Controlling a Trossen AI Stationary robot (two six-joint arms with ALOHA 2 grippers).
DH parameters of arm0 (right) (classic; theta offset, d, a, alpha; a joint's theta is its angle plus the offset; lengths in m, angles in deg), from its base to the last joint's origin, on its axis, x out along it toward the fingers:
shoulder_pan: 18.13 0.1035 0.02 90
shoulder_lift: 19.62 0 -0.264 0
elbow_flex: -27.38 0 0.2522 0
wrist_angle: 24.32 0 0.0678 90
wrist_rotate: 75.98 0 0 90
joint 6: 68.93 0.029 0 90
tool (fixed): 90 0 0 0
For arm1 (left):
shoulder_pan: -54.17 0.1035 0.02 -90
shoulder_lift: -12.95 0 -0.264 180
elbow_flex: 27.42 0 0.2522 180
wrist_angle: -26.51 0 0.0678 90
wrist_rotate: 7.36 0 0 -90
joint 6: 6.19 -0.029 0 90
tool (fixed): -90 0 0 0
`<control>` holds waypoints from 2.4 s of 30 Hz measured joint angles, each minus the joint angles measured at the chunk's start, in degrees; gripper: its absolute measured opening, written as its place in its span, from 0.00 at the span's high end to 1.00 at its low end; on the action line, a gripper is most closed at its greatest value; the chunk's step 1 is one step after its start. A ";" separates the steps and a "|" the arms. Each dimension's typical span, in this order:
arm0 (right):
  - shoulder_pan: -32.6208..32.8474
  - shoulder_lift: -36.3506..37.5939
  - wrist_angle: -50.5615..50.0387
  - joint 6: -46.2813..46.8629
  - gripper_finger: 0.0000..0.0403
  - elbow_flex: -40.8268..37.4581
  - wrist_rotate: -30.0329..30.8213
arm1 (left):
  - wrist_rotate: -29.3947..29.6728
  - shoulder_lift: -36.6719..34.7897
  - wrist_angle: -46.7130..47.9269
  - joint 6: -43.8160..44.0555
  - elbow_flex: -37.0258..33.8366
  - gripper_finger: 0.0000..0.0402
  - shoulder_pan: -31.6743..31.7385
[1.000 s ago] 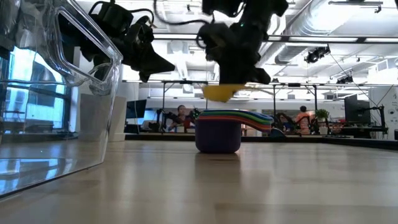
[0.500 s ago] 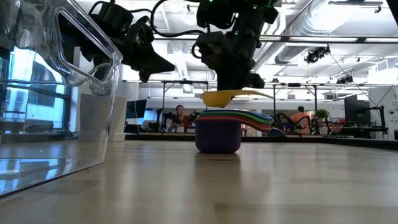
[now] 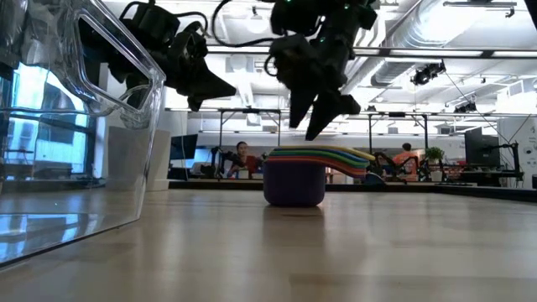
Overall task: Nest measuring cups in basket
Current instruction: Stack the yellow measuring cup on top of the green measuring cup
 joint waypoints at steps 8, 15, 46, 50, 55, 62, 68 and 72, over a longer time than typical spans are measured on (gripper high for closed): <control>-1.01 7.12 -10.71 -4.66 0.50 -6.70 -1.66 | 0.00 0.00 0.02 0.02 0.00 1.00 0.00; -1.16 17.15 10.85 6.63 0.50 -26.96 -18.61 | 0.00 -0.01 0.37 -1.09 0.00 1.00 -0.01; 9.57 18.81 35.26 50.17 1.00 -39.67 4.70 | 0.02 -0.02 0.48 -2.60 0.00 1.00 0.00; 10.26 18.81 35.81 51.31 1.00 -39.67 4.53 | 0.01 -0.02 0.48 -2.44 0.00 1.00 -0.01; 11.14 18.81 36.81 52.69 1.00 -39.65 4.33 | 0.02 0.00 0.48 -2.40 0.00 1.00 0.00; 12.21 18.81 38.17 54.12 1.00 -39.65 4.07 | 0.02 -0.01 0.50 -2.42 0.00 1.00 0.00; 12.74 18.81 40.16 54.31 1.00 -39.65 3.41 | 0.02 0.00 0.50 -2.40 0.00 1.00 0.00; 12.72 18.81 38.88 54.18 1.00 -39.65 3.81 | 0.02 -0.01 0.50 -2.40 0.00 1.00 0.00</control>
